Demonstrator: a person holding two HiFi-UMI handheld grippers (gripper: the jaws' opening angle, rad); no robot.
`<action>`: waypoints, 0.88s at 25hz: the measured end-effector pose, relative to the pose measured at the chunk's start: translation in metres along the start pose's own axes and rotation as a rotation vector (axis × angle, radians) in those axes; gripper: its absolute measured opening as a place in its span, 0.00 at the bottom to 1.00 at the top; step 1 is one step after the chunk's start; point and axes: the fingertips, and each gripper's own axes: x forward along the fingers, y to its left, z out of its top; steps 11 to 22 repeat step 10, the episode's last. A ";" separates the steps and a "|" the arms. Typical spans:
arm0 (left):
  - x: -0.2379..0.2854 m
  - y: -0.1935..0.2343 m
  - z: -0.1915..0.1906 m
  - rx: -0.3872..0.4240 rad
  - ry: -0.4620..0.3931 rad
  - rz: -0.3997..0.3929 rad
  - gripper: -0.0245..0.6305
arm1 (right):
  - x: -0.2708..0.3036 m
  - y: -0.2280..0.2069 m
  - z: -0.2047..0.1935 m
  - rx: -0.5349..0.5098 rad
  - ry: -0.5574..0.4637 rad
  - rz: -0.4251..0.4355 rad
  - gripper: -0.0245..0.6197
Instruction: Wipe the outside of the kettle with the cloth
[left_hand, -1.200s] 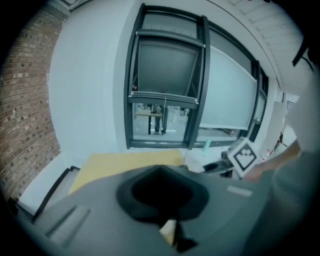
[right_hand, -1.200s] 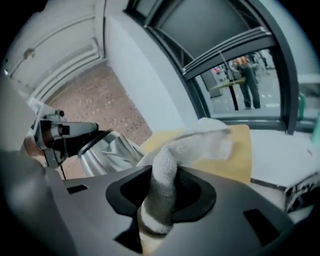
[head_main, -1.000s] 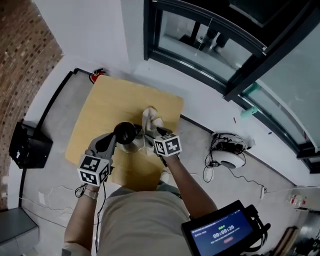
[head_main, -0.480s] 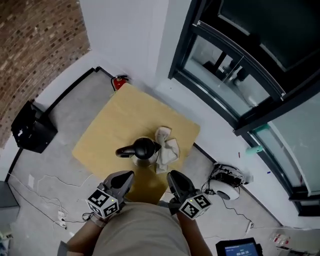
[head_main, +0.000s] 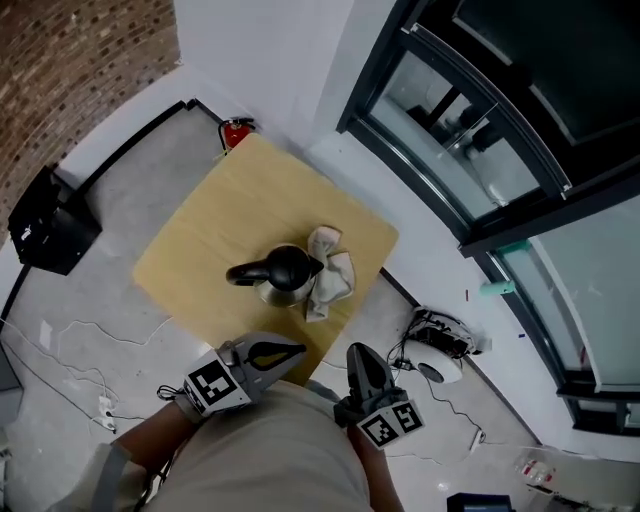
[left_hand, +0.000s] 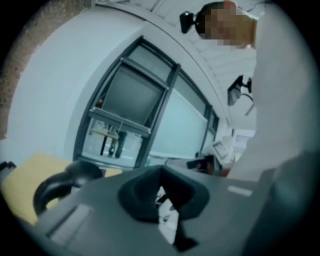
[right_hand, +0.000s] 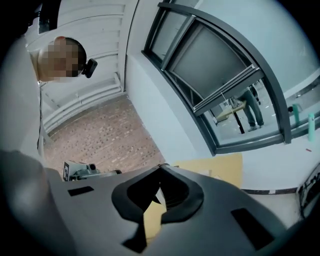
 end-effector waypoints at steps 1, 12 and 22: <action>0.001 -0.004 0.000 0.009 -0.004 -0.028 0.03 | -0.003 -0.002 0.000 0.011 -0.009 -0.016 0.05; -0.002 -0.007 0.004 0.016 -0.012 -0.057 0.03 | -0.020 -0.003 -0.002 -0.001 -0.038 -0.105 0.05; -0.002 -0.007 0.004 0.016 -0.012 -0.057 0.03 | -0.020 -0.003 -0.002 -0.001 -0.038 -0.105 0.05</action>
